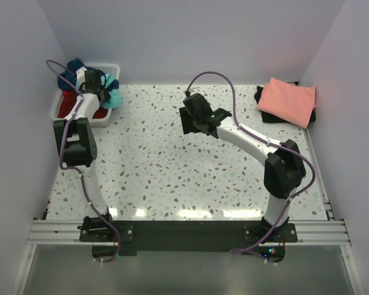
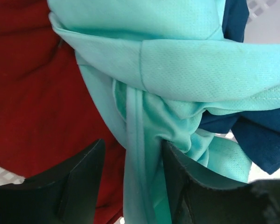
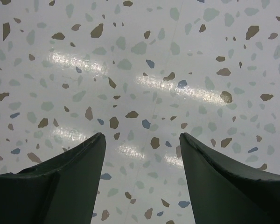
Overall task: Fold and stack the t-shirts
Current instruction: Grab the tshirt from the pile
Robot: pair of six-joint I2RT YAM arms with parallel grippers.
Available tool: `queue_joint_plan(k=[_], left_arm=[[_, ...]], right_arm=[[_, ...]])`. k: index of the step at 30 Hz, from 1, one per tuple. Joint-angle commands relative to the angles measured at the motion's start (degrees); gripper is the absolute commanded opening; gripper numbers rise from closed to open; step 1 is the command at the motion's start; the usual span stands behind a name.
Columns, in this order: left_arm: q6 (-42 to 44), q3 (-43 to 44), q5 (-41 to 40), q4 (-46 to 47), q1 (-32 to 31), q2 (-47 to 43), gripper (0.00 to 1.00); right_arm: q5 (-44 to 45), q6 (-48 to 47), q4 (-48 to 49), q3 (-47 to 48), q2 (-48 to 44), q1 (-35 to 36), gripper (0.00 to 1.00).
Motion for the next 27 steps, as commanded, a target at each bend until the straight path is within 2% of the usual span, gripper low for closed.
queue_joint_plan(k=[1,3,4,8,12,17,27], left_arm=[[-1.39,3.73,3.72,1.85,-0.28,1.06,0.51],[-1.48,3.73,4.43,2.2,-0.19,1.15,0.41],[-1.48,3.65,4.43,2.2,-0.19,0.89,0.28],[-1.39,2.16,4.34,2.37,-0.19,-0.78,0.0],[-1.13,-2.75,5.48,6.3,-0.28,-5.61,0.0],[-0.69,-10.05,10.04,11.51,-0.63,-16.15,0.0],[2.04,-9.72,15.85,10.9,-5.38,-27.15,0.0]], right_arm=[[0.25,0.25,-1.46,4.26,0.85,-0.67,0.68],[0.16,0.25,-1.81,5.04,1.73,-0.76,0.68],[0.16,0.25,-1.99,5.31,1.9,-0.76,0.68],[-0.19,0.6,-2.34,6.02,2.7,-0.85,0.67],[0.24,1.21,-2.25,5.84,2.52,-0.76,0.66],[2.88,3.23,-1.9,4.7,0.5,-1.37,0.65],[5.07,4.38,-2.69,2.59,-5.47,-10.77,0.62]])
